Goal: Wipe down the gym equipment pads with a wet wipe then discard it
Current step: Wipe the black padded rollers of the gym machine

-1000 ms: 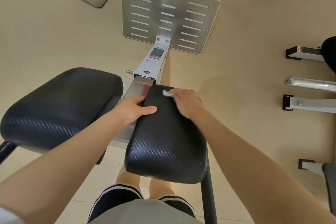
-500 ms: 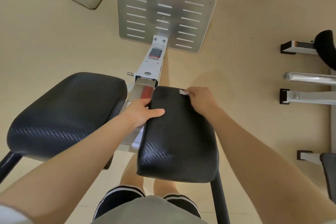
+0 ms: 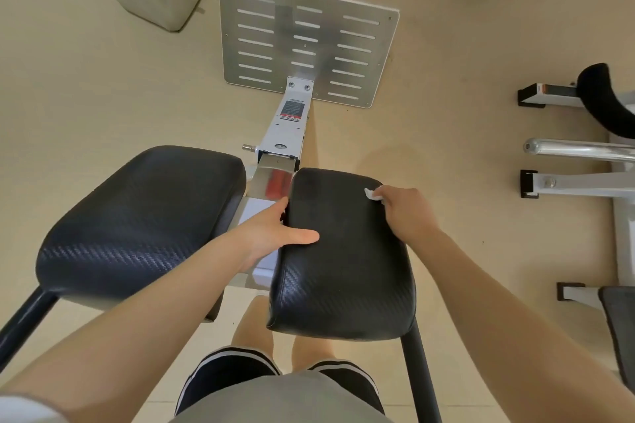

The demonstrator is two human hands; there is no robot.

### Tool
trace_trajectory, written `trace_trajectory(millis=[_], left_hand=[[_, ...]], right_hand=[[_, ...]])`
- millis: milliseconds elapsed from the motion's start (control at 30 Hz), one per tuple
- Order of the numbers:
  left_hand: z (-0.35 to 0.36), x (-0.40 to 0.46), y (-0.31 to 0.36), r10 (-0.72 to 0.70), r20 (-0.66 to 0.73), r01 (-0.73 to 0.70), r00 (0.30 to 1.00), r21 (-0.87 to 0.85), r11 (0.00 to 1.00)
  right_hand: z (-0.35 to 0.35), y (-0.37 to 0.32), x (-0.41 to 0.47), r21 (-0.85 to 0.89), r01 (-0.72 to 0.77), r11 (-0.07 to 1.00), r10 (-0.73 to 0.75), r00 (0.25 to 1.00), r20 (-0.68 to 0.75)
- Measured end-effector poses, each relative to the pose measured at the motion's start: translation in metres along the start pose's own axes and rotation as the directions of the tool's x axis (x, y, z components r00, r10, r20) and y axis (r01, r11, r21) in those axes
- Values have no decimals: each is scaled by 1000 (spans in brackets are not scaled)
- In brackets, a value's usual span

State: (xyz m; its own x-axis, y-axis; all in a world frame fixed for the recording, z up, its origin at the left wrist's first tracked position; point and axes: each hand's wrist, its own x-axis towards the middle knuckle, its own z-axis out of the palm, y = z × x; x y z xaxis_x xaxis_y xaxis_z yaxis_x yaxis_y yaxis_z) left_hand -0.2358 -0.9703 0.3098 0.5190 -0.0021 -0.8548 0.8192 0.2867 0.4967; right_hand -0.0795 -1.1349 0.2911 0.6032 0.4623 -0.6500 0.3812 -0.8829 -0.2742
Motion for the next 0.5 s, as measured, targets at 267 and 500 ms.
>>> trace_trajectory(millis=[267, 500], left_hand=[[-1, -8, -6, 24, 17, -24, 1000, 7, 1000], [10, -17, -6, 41, -134, -32, 990, 69, 997]], right_hand=[[25, -90, -28, 45, 522, 852, -523, 849, 68], [5, -3, -18, 61, 64, 996, -62, 998, -31]])
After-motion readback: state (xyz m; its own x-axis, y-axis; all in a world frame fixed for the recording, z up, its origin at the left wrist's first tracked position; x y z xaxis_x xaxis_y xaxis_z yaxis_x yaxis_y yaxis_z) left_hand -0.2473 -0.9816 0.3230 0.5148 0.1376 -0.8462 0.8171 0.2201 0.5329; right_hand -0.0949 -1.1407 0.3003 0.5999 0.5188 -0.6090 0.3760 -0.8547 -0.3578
